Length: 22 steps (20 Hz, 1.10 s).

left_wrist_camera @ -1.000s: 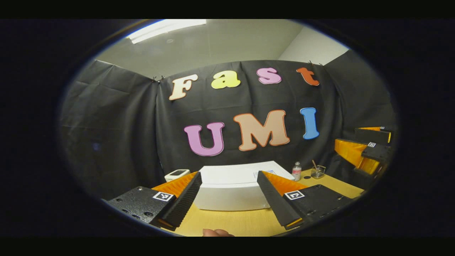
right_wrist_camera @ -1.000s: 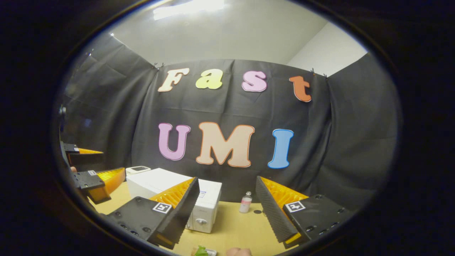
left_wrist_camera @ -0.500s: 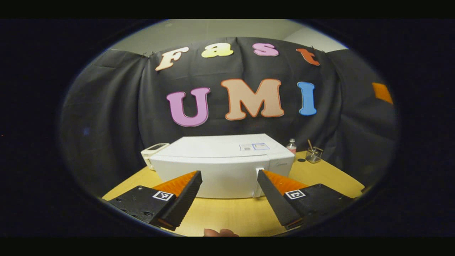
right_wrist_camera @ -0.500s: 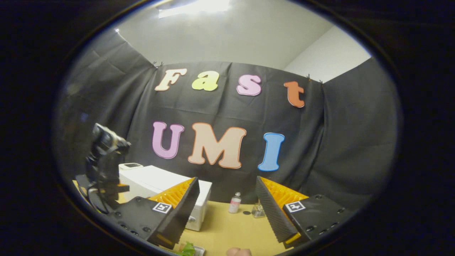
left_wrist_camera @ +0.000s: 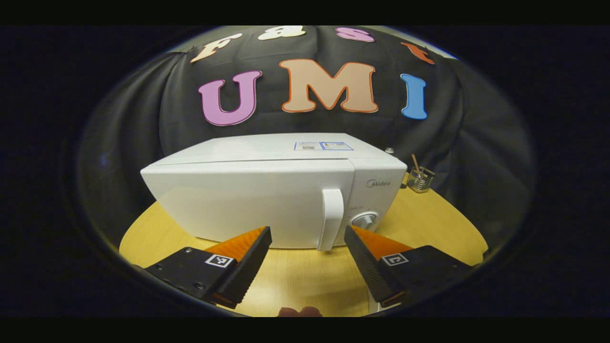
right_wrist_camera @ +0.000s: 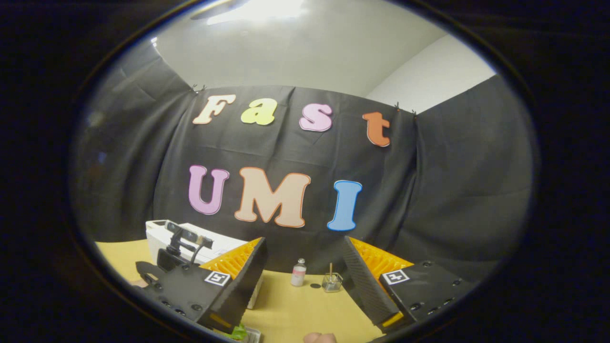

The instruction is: Open the microwave oven with the left hand, put the food in, and close the microwave oven.

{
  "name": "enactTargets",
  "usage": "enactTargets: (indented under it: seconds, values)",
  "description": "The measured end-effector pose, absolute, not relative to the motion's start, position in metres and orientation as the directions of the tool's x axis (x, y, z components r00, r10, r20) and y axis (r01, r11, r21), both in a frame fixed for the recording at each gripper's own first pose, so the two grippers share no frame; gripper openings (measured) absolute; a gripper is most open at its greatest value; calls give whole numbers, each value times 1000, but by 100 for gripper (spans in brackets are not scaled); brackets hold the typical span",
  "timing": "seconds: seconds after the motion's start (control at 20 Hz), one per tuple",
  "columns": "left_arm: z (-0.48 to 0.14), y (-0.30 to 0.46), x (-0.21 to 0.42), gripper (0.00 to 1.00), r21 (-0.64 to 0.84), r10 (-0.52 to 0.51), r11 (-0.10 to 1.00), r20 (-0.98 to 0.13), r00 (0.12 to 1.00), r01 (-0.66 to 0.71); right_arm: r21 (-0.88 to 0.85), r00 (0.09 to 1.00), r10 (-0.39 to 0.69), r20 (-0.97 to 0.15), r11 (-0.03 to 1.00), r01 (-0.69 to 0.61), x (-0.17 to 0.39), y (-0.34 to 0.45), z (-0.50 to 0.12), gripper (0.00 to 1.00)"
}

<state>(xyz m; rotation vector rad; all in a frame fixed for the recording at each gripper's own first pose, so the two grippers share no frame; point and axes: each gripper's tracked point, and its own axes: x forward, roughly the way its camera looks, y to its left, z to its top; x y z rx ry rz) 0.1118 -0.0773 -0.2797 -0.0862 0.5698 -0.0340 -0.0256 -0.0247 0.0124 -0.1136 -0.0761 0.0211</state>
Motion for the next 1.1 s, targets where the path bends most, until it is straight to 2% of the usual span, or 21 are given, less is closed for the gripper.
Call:
enactTargets:
  seconds: [0.05, 0.15, 0.3, 0.55, 0.65, 0.7, 0.8, 0.95, 1.1]
  values:
    - [-287, -78, 116, 97, -84, -51, 996, -550, 834, 5, -96, 997, 29, 73, 995, -22, -26, -24, 12, 99]
    - [-299, -83, 120, 97, -86, -52, 996, -581, 812, 1, -89, 997, 28, 72, 996, -21, -25, -26, 8, 96]
    - [-303, -91, 128, 97, -76, -62, 997, -587, 807, 22, -117, 998, 38, 59, 993, -31, -27, -25, 1, 99]
    - [-309, -100, 137, 90, -85, -69, 996, -598, 798, 22, -97, 999, 33, 32, 995, -29, -32, -30, -8, 97]
    - [-307, -103, 139, 84, -87, -74, 996, -598, 798, 28, -99, 999, 27, 34, 995, -24, -34, -33, -8, 96]
    - [-310, -102, 142, 71, -72, -69, 997, -603, 795, 32, -100, 999, 24, 32, 995, -21, -34, -35, -9, 96]
    - [-311, -102, 143, 29, -51, -49, 998, -604, 795, 23, -96, 999, 18, 29, 995, -15, -33, -38, -10, 96]
    - [-309, -103, 142, 25, -91, -68, 996, -592, 803, 18, -93, 999, 12, 34, 996, -9, -34, -40, -7, 96]
    - [-308, -105, 141, 20, -91, -119, 993, -570, 813, 82, -92, 999, 17, 33, 996, -14, -36, -38, -9, 99]
